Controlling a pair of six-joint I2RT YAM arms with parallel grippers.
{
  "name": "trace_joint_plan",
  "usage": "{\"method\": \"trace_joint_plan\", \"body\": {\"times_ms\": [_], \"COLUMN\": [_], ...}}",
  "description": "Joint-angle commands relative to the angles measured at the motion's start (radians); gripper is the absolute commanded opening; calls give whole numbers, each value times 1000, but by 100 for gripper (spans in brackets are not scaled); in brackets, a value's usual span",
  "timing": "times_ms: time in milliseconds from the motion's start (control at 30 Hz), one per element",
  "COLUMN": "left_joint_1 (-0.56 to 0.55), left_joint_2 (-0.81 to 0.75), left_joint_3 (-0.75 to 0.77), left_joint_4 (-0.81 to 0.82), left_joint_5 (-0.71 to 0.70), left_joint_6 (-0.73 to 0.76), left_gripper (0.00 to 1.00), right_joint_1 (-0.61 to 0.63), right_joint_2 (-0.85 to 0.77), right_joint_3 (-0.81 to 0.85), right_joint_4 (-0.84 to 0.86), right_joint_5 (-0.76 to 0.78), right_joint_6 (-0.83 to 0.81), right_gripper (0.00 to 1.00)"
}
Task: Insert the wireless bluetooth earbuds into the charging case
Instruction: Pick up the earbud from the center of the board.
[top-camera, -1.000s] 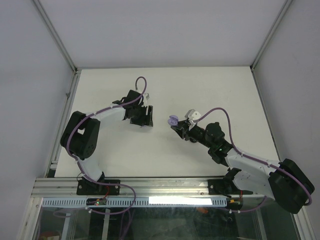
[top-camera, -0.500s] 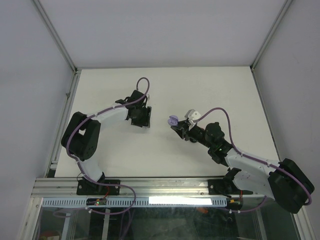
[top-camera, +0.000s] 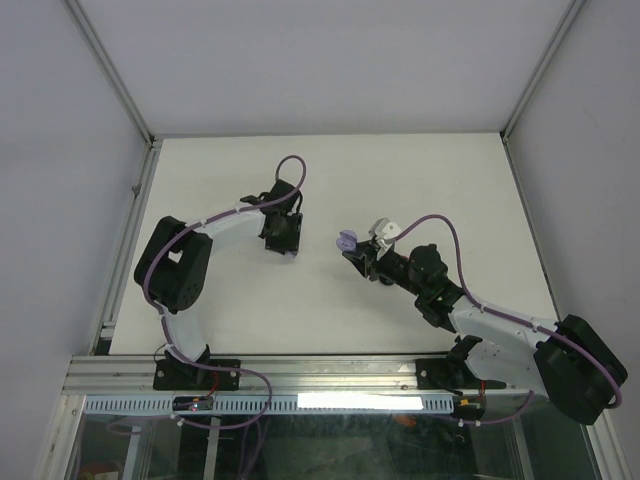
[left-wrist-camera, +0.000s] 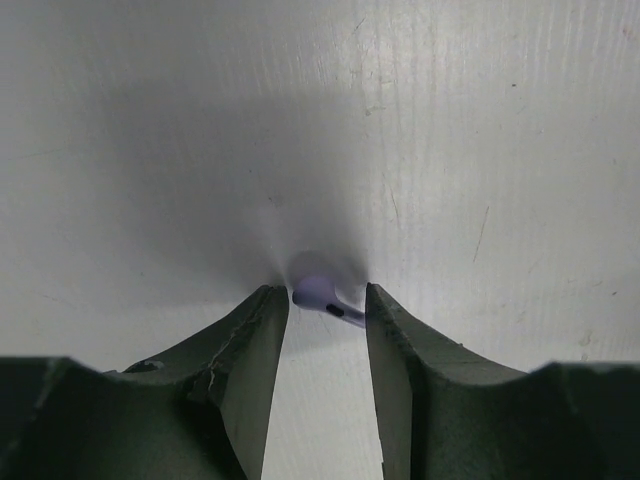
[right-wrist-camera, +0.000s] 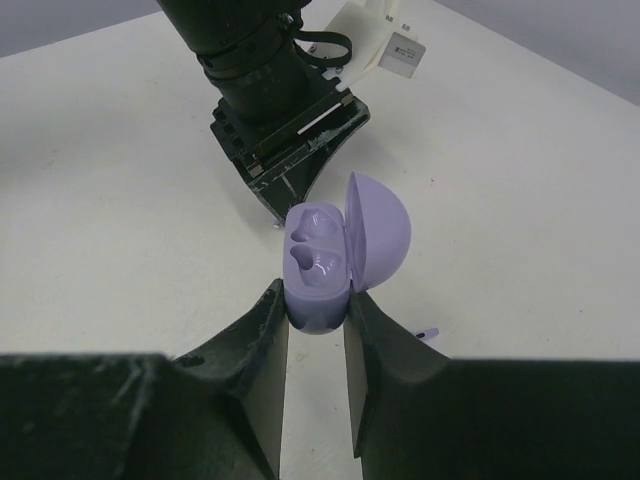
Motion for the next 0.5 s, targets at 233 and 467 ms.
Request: {"method": "trace_joint_plan", "body": {"times_ms": [233, 467], "left_joint_1": [-14, -40], "left_joint_2": [27, 24], "left_joint_3": [50, 67], "left_joint_4": [-25, -63], "left_joint_5": [-34, -64], "left_joint_6": [-30, -39], "left_gripper": [37, 38], "right_joint_1": [4, 4], "right_joint_2": [-7, -13], "right_joint_3": [25, 25], "right_joint_4": [43, 39], "right_joint_5": [20, 19], "right_joint_6": [-9, -8], "right_gripper": [0, 0]}}
